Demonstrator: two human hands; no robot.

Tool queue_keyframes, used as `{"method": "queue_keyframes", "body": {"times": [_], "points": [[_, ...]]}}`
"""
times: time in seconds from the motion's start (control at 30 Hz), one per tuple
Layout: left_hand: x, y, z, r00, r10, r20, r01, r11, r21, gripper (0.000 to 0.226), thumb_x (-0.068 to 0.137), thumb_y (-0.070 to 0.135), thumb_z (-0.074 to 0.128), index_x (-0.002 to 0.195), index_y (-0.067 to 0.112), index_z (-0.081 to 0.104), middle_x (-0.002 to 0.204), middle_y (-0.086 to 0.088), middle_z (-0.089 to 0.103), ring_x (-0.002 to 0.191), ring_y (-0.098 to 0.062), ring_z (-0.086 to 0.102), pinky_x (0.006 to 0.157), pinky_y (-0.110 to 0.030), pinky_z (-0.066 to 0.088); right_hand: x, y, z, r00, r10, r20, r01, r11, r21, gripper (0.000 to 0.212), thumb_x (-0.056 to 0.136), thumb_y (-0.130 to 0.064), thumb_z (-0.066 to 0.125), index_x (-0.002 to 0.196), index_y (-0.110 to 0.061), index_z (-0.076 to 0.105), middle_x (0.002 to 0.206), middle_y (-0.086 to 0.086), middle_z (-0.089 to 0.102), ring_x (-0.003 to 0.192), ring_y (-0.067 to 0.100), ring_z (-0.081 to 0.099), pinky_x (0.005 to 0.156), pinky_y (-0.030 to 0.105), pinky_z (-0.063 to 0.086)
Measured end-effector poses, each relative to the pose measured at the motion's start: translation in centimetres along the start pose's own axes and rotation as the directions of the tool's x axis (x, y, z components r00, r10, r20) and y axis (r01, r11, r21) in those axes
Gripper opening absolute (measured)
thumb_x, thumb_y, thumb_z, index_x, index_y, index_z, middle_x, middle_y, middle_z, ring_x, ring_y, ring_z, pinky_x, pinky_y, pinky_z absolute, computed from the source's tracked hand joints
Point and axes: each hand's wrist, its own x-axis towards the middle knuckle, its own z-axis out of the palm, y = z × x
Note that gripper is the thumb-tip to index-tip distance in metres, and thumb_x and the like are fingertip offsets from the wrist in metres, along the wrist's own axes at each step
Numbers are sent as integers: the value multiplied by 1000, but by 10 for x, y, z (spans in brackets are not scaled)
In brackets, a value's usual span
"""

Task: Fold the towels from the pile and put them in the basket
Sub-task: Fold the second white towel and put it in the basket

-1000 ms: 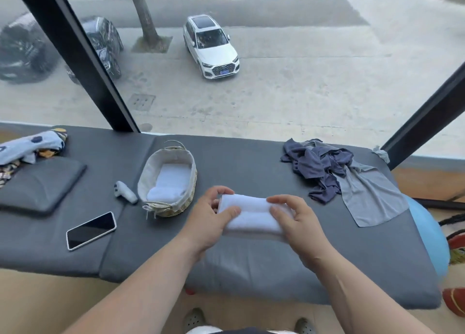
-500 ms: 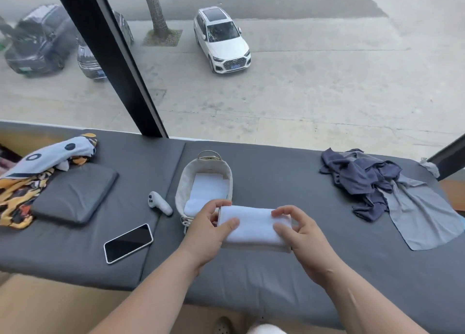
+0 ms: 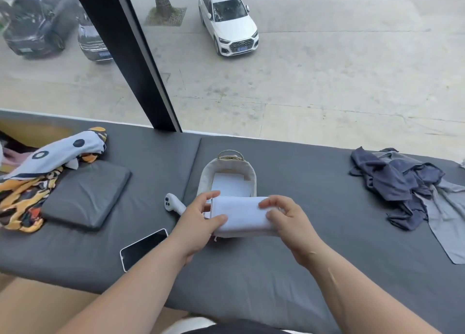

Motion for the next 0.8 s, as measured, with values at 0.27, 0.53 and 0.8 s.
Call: {"method": "queue_keyframes", "body": {"times": [0.27, 0.53, 0.8], "points": [[82, -5, -63, 983, -68, 172, 50, 993, 108, 55, 86, 13, 69, 130, 40, 53, 119, 6, 58, 104, -14, 63, 91, -33, 55, 58, -1, 71, 984, 134, -118, -154, 973, -174, 37, 90, -5, 41, 96, -33, 65, 125, -13, 44, 102, 11, 51, 61, 25, 40], [169, -34, -64, 978, -116, 176, 90, 985, 147, 55, 87, 10, 65, 124, 50, 55, 120, 9, 58, 95, -17, 64, 59, -22, 51, 145, 24, 79, 989, 102, -107, -127, 958, -258, 39, 89, 3, 46, 92, -26, 72, 127, -11, 46, 109, -4, 48, 71, 4, 38], [243, -81, -42, 998, -34, 54, 11, 923, 384, 57, 92, 7, 58, 138, 39, 54, 142, 5, 52, 123, -14, 51, 97, -22, 40, 227, 93, 91, 996, 67, -54, -83, 920, -383, 39, 93, 2, 52, 79, -27, 75, 144, -7, 44, 130, 10, 44, 101, 20, 32]]}}
